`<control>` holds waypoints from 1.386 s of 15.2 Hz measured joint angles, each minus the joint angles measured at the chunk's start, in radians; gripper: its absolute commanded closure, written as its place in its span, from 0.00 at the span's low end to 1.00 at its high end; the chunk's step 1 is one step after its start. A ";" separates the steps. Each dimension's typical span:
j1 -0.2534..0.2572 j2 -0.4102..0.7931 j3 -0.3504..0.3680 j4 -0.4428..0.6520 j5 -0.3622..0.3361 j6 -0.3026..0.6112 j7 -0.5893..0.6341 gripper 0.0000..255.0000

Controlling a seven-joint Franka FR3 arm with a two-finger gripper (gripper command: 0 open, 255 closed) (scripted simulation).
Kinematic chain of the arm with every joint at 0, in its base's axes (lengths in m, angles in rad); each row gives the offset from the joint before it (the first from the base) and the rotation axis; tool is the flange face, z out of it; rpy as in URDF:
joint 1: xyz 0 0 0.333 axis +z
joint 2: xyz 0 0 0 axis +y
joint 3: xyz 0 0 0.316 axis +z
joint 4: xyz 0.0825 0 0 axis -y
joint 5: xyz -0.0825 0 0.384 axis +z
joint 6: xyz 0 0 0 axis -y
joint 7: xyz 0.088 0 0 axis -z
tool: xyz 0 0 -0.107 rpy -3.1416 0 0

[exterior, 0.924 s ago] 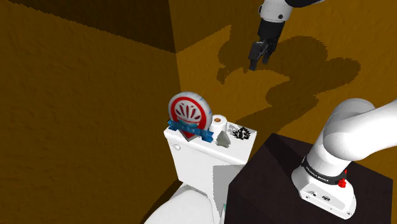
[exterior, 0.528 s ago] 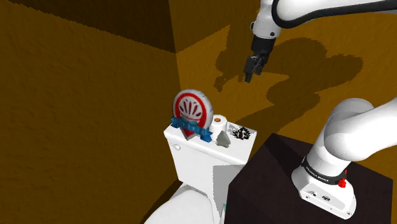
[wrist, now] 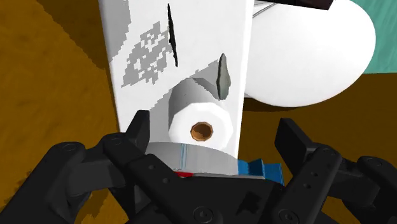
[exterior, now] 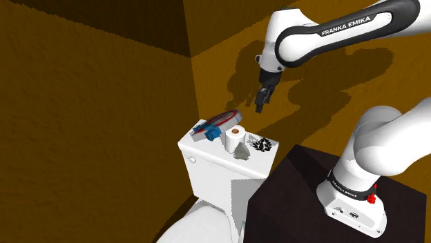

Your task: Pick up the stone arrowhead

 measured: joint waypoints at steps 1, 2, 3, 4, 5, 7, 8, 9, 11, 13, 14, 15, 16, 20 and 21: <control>0.008 0.026 -0.006 -0.017 0.003 0.038 -0.020 0.00; 0.018 0.054 -0.010 -0.031 0.009 0.075 -0.038 0.00; 0.028 0.074 -0.014 -0.050 0.014 0.108 -0.056 0.00; 0.040 0.108 -0.017 -0.058 0.021 0.145 -0.073 0.00; 0.051 0.130 -0.019 -0.069 0.029 0.173 -0.089 0.00; 0.075 0.202 -0.027 -0.087 0.047 0.250 -0.130 0.00; 0.088 0.242 -0.031 -0.084 0.058 0.282 -0.151 0.00; 0.099 0.266 -0.037 -0.099 0.068 0.314 -0.176 0.00; 0.125 0.351 -0.050 -0.106 0.097 0.393 -0.231 0.00; 0.149 0.413 -0.053 -0.109 0.127 0.448 -0.271 0.00; 0.156 0.426 -0.051 -0.114 0.136 0.465 -0.278 0.00; 0.159 0.440 -0.054 -0.117 0.143 0.482 -0.288 0.00; 0.163 0.454 -0.054 -0.120 0.151 0.498 -0.295 0.00; 0.177 0.522 -0.061 -0.127 0.192 0.569 -0.333 0.00; 0.179 0.533 -0.061 -0.128 0.200 0.581 -0.340 0.00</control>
